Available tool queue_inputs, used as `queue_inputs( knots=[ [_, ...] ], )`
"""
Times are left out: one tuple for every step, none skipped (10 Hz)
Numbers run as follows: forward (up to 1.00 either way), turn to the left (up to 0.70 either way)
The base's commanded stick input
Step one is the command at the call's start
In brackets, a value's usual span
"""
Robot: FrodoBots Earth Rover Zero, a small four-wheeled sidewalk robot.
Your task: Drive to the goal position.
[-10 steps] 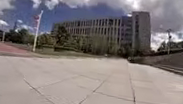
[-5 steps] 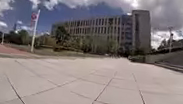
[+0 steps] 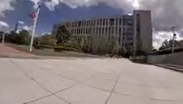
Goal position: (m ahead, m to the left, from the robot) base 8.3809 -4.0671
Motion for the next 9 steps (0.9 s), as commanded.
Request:
queue_inputs(
  knots=[
    [0.7,0.35],
    [0.7,0.35],
    [0.7,0.35],
    [0.7,0.35],
    [0.7,0.29],
    [0.7,0.13],
    [0.7,0.02],
    [0.7,0.0],
    [0.7,0.0]
  ],
)
